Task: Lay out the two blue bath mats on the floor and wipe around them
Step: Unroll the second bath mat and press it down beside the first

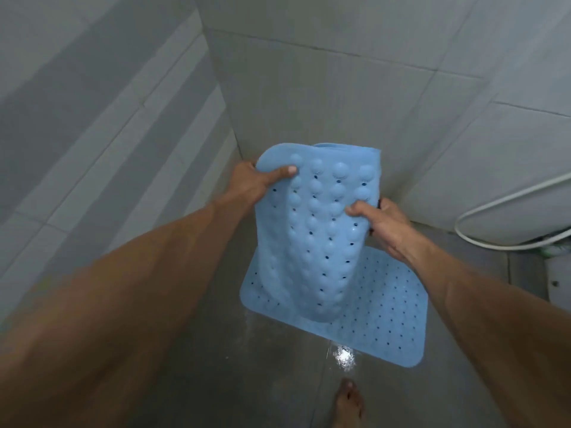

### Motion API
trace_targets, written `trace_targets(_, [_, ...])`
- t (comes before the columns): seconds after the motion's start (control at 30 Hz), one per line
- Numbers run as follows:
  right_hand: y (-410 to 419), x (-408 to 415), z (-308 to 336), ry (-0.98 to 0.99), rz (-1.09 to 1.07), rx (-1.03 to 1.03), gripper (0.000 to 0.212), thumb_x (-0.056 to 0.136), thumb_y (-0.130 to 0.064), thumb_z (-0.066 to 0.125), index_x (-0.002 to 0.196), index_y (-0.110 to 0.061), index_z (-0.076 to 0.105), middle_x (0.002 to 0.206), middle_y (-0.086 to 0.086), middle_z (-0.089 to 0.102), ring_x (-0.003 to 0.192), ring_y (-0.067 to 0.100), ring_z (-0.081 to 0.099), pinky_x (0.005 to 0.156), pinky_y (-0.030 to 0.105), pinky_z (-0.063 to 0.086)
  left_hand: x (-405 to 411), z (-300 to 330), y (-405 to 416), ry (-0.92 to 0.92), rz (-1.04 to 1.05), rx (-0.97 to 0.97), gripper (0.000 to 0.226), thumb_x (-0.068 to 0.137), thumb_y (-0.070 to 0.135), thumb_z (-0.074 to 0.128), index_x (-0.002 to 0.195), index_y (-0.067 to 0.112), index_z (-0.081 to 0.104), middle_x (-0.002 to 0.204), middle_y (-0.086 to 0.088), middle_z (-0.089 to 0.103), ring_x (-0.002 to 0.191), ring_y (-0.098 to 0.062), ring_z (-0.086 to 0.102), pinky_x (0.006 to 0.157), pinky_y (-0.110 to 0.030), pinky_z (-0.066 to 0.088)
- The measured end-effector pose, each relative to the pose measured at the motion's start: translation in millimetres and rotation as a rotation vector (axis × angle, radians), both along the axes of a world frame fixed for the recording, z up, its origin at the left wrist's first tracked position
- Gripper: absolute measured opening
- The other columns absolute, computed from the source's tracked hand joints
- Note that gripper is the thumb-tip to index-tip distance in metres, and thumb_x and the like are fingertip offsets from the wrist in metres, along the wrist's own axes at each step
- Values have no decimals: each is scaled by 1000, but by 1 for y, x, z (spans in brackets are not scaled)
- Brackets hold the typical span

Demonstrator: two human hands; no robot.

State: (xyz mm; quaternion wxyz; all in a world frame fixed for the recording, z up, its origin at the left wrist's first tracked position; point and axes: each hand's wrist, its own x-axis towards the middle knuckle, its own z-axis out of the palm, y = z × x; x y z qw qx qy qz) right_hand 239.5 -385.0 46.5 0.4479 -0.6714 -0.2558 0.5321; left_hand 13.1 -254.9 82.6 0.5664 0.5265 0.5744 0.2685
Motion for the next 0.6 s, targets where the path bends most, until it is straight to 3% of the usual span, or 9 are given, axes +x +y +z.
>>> trace_targets(0.13, [-20, -36, 11, -18, -165, 11, 29, 81, -17, 77, 108, -22, 71, 94, -2, 79, 77, 15, 76, 67, 31, 59, -33, -18, -39, -74, -14, -188, 55, 55, 39, 95, 101, 16, 75, 93, 2, 78, 79, -10, 75, 66, -26, 60])
trace_targets(0.27, [-41, -57, 21, 14, -241, -25, 30, 81, -24, 77, 110, -20, 71, 94, 2, 80, 84, 23, 77, 82, 46, 62, -53, -29, -79, -198, -36, -290, 56, 51, 28, 97, 101, 14, 76, 93, -1, 78, 85, -21, 76, 79, -41, 61])
trace_targets(0.37, [-51, -70, 23, 74, -193, -130, 39, 85, -38, 71, 119, -18, 70, 101, 4, 79, 90, 25, 77, 89, 49, 59, -42, -27, -106, -213, -85, -327, 52, 52, 31, 97, 98, 17, 76, 91, 2, 78, 84, -17, 76, 77, -36, 60])
trace_targets(0.5, [-56, -86, 25, 265, -79, -142, 47, 91, -50, 56, 124, -18, 70, 116, 10, 75, 107, 31, 72, 102, 52, 51, -25, -29, -133, -219, -293, -268, 66, 52, 39, 96, 112, 25, 71, 103, 7, 76, 95, -14, 73, 88, -39, 58])
trace_targets(0.6, [-61, -85, 24, 376, -34, -148, 64, 83, -60, 60, 127, -14, 69, 124, 15, 71, 116, 35, 67, 106, 55, 47, -18, -30, -145, -207, -420, -202, 65, 59, 35, 94, 118, 28, 66, 108, 8, 74, 100, -10, 71, 91, -37, 56])
